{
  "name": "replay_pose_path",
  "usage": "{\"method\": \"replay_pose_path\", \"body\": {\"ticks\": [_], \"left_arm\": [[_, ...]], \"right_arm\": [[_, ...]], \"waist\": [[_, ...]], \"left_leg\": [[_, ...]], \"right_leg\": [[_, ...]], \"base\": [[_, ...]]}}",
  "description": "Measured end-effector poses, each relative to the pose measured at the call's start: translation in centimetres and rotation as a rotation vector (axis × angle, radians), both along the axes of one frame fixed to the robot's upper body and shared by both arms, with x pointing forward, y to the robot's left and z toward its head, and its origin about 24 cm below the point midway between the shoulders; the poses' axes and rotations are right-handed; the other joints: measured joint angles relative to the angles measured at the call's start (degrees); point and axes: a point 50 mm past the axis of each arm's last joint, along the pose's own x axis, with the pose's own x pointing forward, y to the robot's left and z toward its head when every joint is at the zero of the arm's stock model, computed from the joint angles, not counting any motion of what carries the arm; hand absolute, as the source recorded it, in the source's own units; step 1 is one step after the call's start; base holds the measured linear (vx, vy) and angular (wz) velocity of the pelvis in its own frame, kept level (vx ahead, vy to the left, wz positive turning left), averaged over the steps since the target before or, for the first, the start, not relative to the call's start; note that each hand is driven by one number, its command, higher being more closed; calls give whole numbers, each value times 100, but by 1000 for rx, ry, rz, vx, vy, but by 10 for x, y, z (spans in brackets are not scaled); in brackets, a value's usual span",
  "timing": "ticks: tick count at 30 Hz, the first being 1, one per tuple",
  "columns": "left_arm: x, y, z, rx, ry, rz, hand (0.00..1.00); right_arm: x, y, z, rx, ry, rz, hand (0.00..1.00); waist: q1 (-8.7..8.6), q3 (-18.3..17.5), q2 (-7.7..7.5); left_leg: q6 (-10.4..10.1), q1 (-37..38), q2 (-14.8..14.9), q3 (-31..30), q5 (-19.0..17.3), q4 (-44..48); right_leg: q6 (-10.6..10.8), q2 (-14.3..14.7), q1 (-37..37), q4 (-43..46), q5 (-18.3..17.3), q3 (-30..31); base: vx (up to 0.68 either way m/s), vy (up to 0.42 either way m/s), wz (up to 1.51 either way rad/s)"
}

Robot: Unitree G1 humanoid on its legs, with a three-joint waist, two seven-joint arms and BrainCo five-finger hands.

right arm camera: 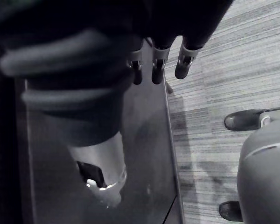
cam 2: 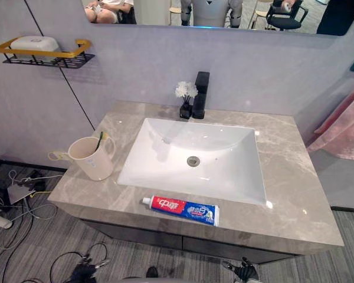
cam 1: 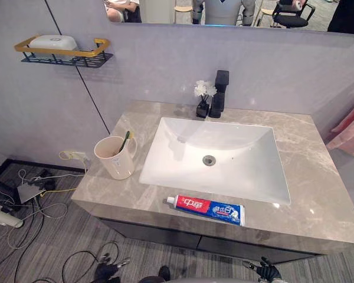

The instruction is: Organize washtable

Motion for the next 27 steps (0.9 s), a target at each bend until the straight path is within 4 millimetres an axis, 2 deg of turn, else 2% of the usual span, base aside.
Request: {"method": "replay_pose_path", "body": {"ticks": [4, 6, 7, 9, 10, 11, 12, 13, 14, 16, 17, 19, 20, 22, 27], "left_arm": [[15, 31, 45, 166, -181, 39, 0], [24, 44, 81, 296, -300, 58, 0], [28, 46, 91, 329, -334, 53, 0], [46, 45, 140, 485, -500, 21, 0], [50, 42, 152, 522, -548, 8, 0], [56, 35, 179, 618, -633, -23, 0], [60, 28, 197, 686, -693, -44, 0], [64, 18, 221, 763, -784, -72, 0], [64, 12, 232, 798, -831, -81, 0], [65, -16, 272, 907, -1024, -143, 0], [66, -25, 280, 923, -1071, -170, 0], [66, -63, 304, 943, -1255, -298, 0], [65, -72, 308, 944, -1293, -333, 0], [64, -103, 319, 943, -1399, -499, 0], [69, -155, 318, 869, -1487, -849, 0]], "right_arm": [[-3, -3, 2, -12, -13, 1, 0], [-7, -3, 2, -10, -10, 3, 0], [-9, -3, 2, -8, -7, 3, 0], [-16, -1, 1, -2, 5, 1, 0], [-18, -1, 0, 0, 7, 1, 0], [-18, -1, 0, 2, 7, 1, 0], [-17, -1, 0, 2, 6, 2, 0], [-16, 0, 1, 2, -1, 1, 0], [-16, 0, 1, 2, -6, 1, 0], [-17, 2, 1, 8, -11, 2, 0], [-17, 3, 1, 11, -11, 3, 0], [-17, 4, 1, 25, -13, 12, 0], [-17, 5, 1, 27, -13, 15, 0], [-15, 7, 1, 31, -15, 34, 0], [-7, 15, 0, 43, -22, 99, 0]], "waist": [[163, 19, 14], [240, 20, 15], [288, 21, 18], [321, 4, -3], [321, -4, -2], [332, 1, 29], [343, -34, -12], [329, -15, 57], [313, -24, 50], [293, -38, 125], [292, -48, 146], [273, -62, 207], [265, -65, 217], [147, -68, 234], [78, -64, 235]], "left_leg": [[-3, -30, -1, -30, 7, 28], [-13, -60, -2, -85, 16, 32], [-12, -60, -3, -88, 16, 33], [-9, -67, 4, -172, 21, 37], [-10, -72, 2, -190, 22, 37], [-10, -81, 1, -218, 22, 38], [-13, -87, -2, -254, 25, 39], [-16, -96, -25, -294, 29, 39], [-15, -94, -26, -301, 29, 39], [-14, -94, -25, -321, 29, 41], [-14, -94, -25, -331, 29, 41], [-12, -113, -45, -379, 27, 104], [-12, -117, -67, -392, 27, 113], [-13, -160, -73, -445, 25, 194], [-17, -185, -13, -414, 25, 245]], "right_leg": [[-22, 3, 4, -5, -15, -70], [-24, 9, 9, -15, -20, -120], [-24, 10, 13, -16, -20, -120], [-24, 8, 78, -54, -20, -225], [-24, 7, 86, -57, -20, -246], [-24, 8, 84, -65, -20, -251], [-24, 9, 85, -65, -19, -260], [-27, 8, 84, -60, -18, -279], [-27, 8, 87, -54, -18, -286], [-29, 7, 87, -36, -19, -302], [-29, 6, 90, -30, -19, -313], [-44, 0, 100, 6, -28, -368], [-54, 0, 104, 9, -34, -381], [-60, 10, 117, 15, -38, -415], [-59, 25, 85, 29, -42, -392]], "base": [[-16, -30, 12], [7, -39, 10], [12, -36, 5], [20, -53, 18], [14, -53, 18], [2, -29, 7], [-8, -35, 6], [-12, -28, 6], [-15, -27, 5], [-19, -27, 4], [-25, -33, 8], [-28, -25, 9], [-36, -19, 10], [-45, -24, 10], [-56, -25, -1]]}}
